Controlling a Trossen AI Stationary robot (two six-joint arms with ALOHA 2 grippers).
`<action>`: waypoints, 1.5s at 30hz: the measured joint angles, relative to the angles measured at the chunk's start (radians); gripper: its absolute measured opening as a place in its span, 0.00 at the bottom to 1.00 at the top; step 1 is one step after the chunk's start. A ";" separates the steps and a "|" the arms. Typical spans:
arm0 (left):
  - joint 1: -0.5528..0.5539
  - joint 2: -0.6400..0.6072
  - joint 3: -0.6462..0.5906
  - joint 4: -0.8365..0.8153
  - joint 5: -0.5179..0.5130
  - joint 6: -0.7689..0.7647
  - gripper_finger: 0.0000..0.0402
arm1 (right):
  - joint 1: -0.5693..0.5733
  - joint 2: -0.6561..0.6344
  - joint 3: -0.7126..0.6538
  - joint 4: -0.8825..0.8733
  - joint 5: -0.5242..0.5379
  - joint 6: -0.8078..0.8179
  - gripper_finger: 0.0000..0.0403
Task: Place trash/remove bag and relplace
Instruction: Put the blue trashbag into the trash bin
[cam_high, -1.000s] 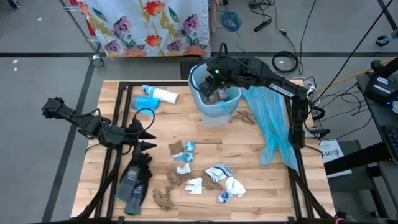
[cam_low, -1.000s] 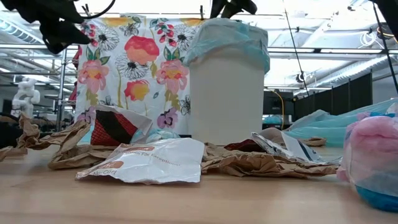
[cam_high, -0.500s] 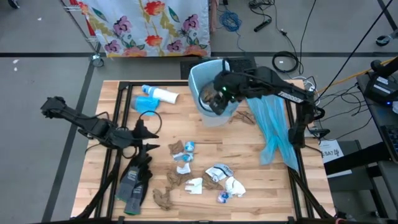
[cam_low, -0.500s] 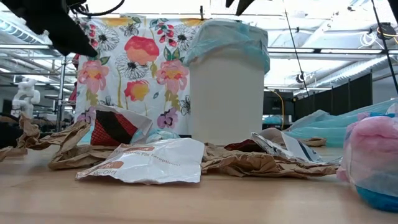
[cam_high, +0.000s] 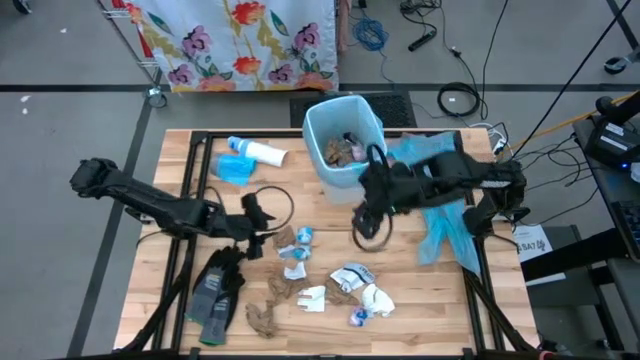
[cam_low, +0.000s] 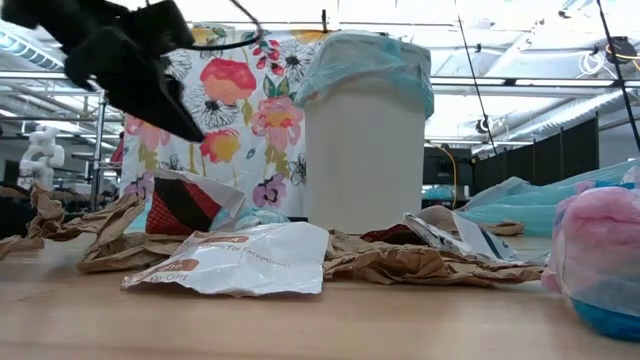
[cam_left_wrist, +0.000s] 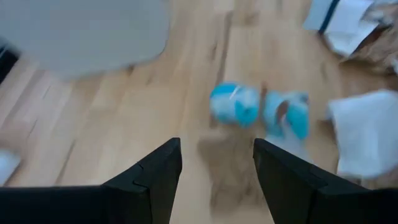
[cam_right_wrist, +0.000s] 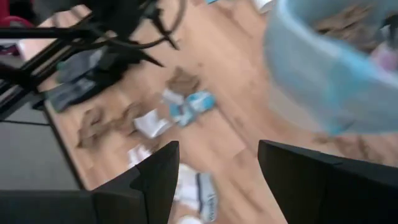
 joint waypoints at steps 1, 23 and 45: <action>0.008 0.025 0.000 0.049 0.014 0.023 0.51 | 0.029 0.001 0.000 0.001 0.018 0.027 0.53; 0.155 0.448 0.139 0.250 0.277 0.175 0.51 | 0.412 0.008 -0.540 0.088 0.105 0.785 0.46; 0.185 0.611 0.292 0.296 0.322 -0.040 0.02 | 0.460 -0.009 -0.943 0.240 0.084 0.796 0.46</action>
